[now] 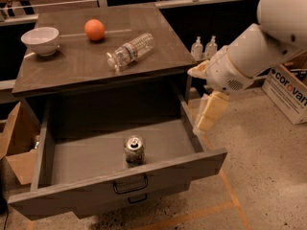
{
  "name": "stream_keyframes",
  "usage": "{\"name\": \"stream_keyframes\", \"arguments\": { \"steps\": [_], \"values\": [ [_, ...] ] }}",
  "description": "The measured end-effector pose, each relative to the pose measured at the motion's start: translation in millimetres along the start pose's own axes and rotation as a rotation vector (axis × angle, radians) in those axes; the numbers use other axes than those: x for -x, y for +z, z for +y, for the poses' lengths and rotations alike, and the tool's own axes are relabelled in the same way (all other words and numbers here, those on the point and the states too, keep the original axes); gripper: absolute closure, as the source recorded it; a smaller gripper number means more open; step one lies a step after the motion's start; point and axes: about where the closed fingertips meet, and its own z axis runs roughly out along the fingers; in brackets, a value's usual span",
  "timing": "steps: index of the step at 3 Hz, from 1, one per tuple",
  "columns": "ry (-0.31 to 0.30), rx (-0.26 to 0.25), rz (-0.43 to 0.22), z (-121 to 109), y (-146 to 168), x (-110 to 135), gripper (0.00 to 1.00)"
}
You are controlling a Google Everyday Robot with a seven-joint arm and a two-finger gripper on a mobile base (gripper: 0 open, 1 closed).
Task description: Pick 7up can from top drawer and place on counter
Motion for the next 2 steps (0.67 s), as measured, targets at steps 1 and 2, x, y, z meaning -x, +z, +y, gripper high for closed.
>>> {"name": "stream_keyframes", "arguments": {
  "steps": [1,2],
  "values": [
    [-0.061,0.084,-0.132,3,63,17,0.0],
    [-0.093,0.134,-0.232,4,101,32,0.0]
  ]
}}
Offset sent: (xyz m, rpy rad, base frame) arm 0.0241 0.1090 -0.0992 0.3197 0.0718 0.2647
